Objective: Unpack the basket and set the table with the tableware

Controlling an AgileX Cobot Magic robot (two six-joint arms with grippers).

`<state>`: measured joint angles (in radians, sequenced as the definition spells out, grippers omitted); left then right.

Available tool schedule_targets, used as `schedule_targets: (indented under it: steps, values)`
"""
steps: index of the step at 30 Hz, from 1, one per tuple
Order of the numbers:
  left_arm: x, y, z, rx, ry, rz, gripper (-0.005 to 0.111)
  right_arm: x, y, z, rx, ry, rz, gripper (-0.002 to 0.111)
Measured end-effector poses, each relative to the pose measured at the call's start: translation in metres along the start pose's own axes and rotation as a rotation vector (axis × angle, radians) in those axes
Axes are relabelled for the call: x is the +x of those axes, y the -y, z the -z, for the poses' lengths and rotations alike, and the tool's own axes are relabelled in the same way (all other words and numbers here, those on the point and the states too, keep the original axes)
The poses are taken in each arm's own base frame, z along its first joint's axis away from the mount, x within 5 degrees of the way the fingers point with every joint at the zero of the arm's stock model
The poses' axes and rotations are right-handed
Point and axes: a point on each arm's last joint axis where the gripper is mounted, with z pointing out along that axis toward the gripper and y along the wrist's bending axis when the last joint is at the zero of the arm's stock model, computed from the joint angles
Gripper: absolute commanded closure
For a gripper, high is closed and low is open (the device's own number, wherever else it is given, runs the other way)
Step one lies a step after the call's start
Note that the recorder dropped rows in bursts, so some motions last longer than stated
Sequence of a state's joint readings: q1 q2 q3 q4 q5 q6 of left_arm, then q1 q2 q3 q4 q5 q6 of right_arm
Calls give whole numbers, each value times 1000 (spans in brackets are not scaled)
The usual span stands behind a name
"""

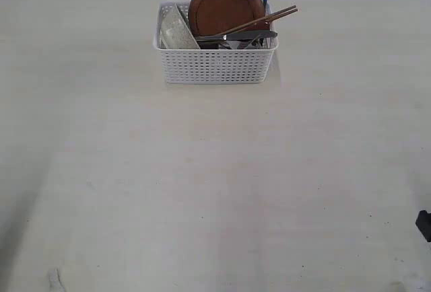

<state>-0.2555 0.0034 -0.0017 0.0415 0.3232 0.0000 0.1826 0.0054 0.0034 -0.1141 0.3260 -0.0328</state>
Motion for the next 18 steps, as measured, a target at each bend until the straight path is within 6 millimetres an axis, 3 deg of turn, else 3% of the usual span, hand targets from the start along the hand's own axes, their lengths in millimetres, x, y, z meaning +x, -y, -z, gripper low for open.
schedule_targets:
  steps: [13, 18]
  values:
    - [0, 0, 0, 0, 0, 0, 107, -1, 1, 0, 13, 14, 48, 109]
    - [0, 0, 0, 0, 0, 0, 107, -17, 0, 2, -8, 192, -82, 109]
